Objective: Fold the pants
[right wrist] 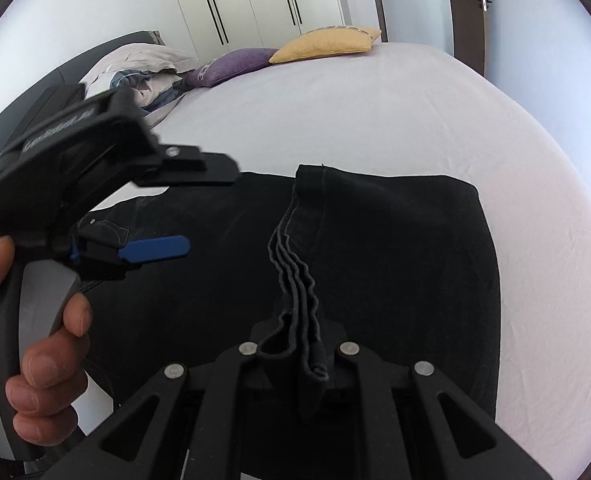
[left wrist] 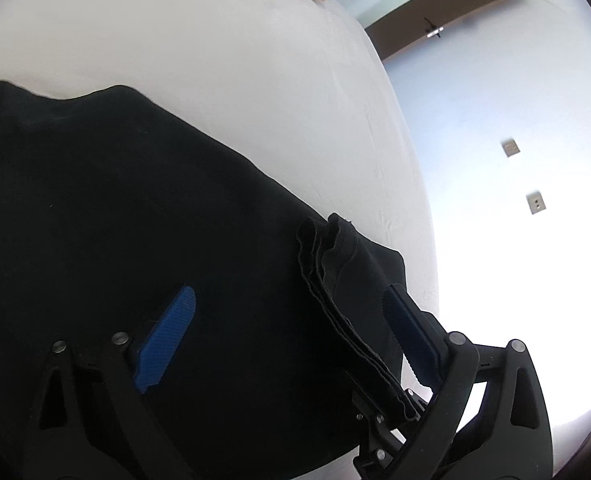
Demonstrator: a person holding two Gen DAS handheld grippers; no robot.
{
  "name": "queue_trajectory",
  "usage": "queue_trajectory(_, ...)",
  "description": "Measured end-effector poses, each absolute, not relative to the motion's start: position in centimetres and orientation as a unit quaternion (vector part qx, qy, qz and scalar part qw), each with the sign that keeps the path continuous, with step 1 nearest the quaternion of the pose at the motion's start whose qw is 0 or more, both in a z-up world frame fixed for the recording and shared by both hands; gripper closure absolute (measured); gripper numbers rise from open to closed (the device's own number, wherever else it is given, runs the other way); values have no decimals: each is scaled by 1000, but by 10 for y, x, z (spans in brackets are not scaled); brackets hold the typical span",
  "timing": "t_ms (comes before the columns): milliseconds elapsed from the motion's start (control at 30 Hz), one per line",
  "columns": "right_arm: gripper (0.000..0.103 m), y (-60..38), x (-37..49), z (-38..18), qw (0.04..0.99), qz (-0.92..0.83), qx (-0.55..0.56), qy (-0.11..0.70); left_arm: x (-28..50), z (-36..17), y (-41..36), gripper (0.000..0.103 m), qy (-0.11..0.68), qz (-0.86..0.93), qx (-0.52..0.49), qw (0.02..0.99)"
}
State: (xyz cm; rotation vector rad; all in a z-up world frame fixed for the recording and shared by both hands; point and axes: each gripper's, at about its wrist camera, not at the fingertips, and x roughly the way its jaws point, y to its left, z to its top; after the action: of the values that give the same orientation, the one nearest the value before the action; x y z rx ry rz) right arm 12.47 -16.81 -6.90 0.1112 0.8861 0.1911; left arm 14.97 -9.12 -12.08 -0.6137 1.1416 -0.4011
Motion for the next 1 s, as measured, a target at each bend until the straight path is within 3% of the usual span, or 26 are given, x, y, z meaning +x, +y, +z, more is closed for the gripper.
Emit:
queue_trajectory(267, 92, -166, 114, -66, 909, 96, 27, 405, 197, -122, -131, 11, 599, -213, -211, 743)
queue_trajectory(333, 92, -167, 114, -67, 908, 97, 31, 407, 204, -119, -137, 23, 603, -224, -206, 738)
queue_trajectory(367, 92, -168, 114, -68, 908, 97, 32, 407, 210, -119, -140, 38, 606, -226, -202, 736)
queue_trajectory(400, 92, -169, 114, -68, 907, 98, 34, 407, 214, -120, -142, 61, 610, -228, -200, 732)
queue_trajectory(433, 92, -170, 115, -68, 907, 99, 34, 407, 220, -121, -144, 72, 616, -230, -202, 726)
queue_trajectory(600, 92, -172, 110, -67, 909, 100, 34, 404, 237, -116, -145, 90, 612, -236, -186, 731)
queue_trajectory(1000, 92, -137, 119, -60, 902, 148, 11, 405, 255, -65, -91, 93, 586, -261, -101, 760)
